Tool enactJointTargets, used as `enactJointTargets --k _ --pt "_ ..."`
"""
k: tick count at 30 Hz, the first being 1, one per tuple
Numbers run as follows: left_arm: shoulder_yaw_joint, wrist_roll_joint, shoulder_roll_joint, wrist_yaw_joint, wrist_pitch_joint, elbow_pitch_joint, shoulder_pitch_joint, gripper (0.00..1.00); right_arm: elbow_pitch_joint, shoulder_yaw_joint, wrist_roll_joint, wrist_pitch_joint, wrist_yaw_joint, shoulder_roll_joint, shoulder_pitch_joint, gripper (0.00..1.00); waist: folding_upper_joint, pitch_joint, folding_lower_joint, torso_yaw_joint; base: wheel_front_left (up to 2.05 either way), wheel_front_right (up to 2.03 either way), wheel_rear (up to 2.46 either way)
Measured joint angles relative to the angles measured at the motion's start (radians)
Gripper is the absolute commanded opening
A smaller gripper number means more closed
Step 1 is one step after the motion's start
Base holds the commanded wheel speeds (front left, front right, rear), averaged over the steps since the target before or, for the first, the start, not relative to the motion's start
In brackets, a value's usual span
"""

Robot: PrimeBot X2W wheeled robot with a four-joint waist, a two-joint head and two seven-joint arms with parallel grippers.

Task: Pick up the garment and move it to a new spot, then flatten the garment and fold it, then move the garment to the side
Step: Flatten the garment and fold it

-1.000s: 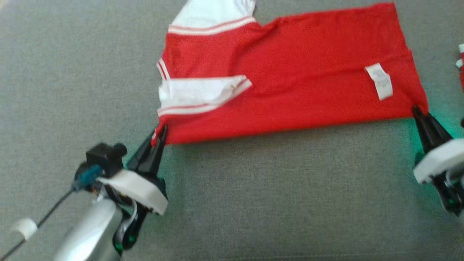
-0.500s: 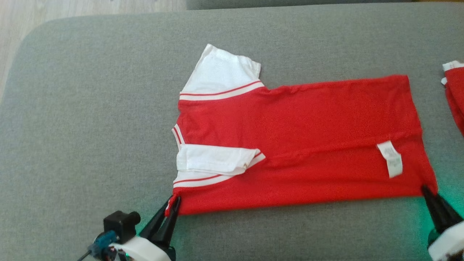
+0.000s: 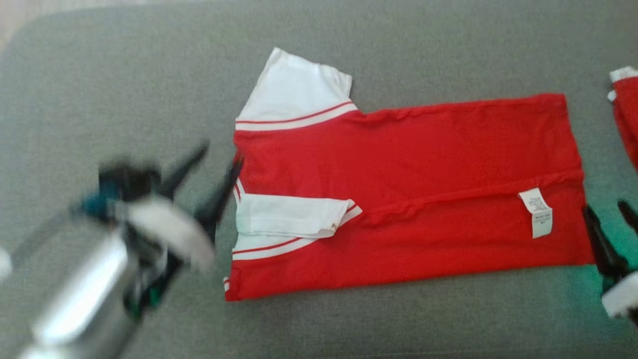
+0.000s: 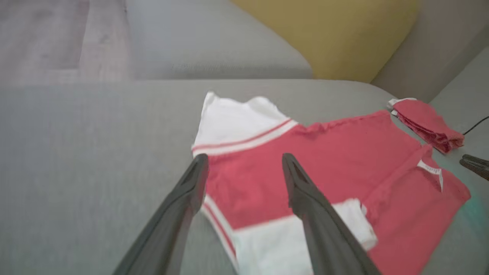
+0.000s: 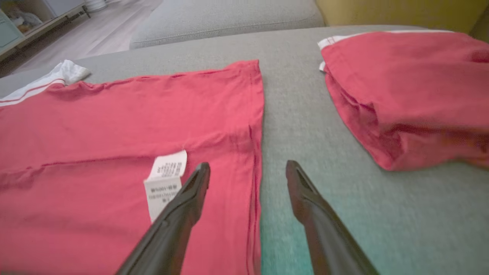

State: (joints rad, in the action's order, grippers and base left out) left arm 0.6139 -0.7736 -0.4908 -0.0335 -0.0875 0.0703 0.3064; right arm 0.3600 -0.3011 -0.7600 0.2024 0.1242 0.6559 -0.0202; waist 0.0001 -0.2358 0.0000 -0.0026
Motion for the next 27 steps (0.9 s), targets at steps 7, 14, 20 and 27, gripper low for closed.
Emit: enactJointTargets --k 7,14,20,27 --pt "0.031 0.002 0.049 -0.067 -0.245 0.16 0.518 1.0 -0.087 0.01 0.086 -0.063 0.0 -0.026 -0.14 1.0 0.0 -0.106 0.0003 -0.035 0.0 0.0 0.0" --pt "0.108 0.039 0.07 -0.091 -0.39 0.44 0.774 1.0 -0.101 -0.043 0.126 -0.078 0.0 -0.075 -0.268 1.0 -0.0001 -0.198 0.0002 -0.123 0.0 0.0 0.0" --pt "0.169 0.04 0.06 -0.095 -0.432 0.621 0.874 1.0 -0.055 -0.09 0.134 -0.048 0.0 -0.118 -0.309 1.0 -0.0001 -0.265 0.0002 -0.204 0.0 0.0 0.0" --pt "0.219 0.027 0.04 -0.099 -0.431 0.698 0.909 0.89 -0.013 -0.114 0.117 -0.014 0.0 -0.119 -0.344 1.0 -0.0001 -0.305 -0.0001 -0.25 0.0 0.0 0.0"
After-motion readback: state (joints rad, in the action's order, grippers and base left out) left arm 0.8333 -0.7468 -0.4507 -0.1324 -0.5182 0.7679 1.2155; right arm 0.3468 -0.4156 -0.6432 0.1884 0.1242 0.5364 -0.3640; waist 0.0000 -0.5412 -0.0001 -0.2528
